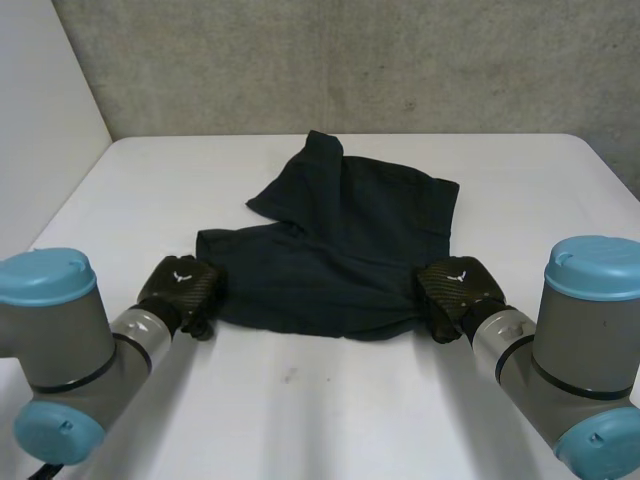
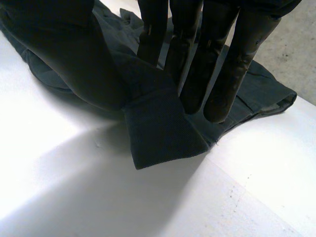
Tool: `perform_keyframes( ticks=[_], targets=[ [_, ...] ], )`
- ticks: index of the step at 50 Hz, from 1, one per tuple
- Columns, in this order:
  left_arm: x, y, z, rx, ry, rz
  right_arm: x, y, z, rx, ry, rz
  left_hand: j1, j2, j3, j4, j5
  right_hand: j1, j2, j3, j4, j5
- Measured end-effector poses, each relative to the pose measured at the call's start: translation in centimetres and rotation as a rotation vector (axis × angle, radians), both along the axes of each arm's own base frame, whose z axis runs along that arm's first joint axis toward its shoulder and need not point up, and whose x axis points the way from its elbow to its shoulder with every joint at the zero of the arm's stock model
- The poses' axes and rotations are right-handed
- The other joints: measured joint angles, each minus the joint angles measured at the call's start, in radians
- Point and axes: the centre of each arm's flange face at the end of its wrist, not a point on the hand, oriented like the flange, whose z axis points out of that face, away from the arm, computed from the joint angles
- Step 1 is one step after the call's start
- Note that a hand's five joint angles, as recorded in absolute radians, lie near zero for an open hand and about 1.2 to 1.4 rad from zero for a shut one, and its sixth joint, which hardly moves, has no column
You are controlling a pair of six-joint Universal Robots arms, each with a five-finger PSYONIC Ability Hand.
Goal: Fold the shorts.
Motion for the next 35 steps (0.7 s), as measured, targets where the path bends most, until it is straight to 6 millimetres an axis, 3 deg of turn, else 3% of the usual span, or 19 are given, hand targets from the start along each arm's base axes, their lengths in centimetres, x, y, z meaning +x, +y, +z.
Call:
perform_keyframes(
  ticks=[5, 10, 12, 17, 18, 21, 35],
  targets=[
    [-0.3, -0.9, -0.3, -0.015, -0.014, -0.007, 0.0, 0.0, 0.0, -0.002, 0.002, 0.002, 0.041, 0.052, 0.048, 0.053, 0.053, 0.000, 0.000, 0.000, 0.000, 0.000],
    [-0.4, -1.2, -0.5, -0.038, -0.061, -0.028, 0.1, -0.1, 0.1, -0.006, 0.002, 0.002, 0.482, 0.504, 0.495, 0.506, 0.493, 0.000, 0.000, 0.000, 0.000, 0.000],
    [-0.4, -1.2, -0.5, -0.044, -0.078, -0.036, 0.1, -0.1, 0.1, -0.008, 0.002, 0.001, 0.482, 0.549, 0.535, 0.560, 0.510, -0.003, -0.017, -0.014, -0.016, -0.010],
    [-0.3, -0.8, -0.2, -0.050, -0.095, -0.044, 0.0, -0.3, 0.2, -0.013, 0.003, -0.005, 0.482, 0.556, 0.542, 0.568, 0.510, -0.003, -0.017, -0.014, -0.016, -0.010],
    [-0.3, -0.5, 0.1, -0.053, -0.095, -0.045, -0.1, -0.4, 0.3, -0.015, 0.003, -0.010, 0.482, 0.558, 0.543, 0.568, 0.510, -0.136, -0.256, -0.216, -0.216, -0.212],
    [-0.1, 0.0, 0.5, -0.055, -0.093, -0.046, -0.4, -0.6, 0.4, -0.017, 0.003, -0.023, 0.482, 0.559, 0.545, 0.568, 0.510, -0.236, -0.368, -0.337, -0.338, -0.335],
    [0.4, 1.4, 1.0, -0.013, -0.097, -0.042, -2.4, -0.9, -0.3, 0.023, 0.012, -0.095, 0.482, 0.561, 0.546, 0.571, 0.510, -0.254, -0.374, -0.348, -0.351, -0.352]
  ],
)
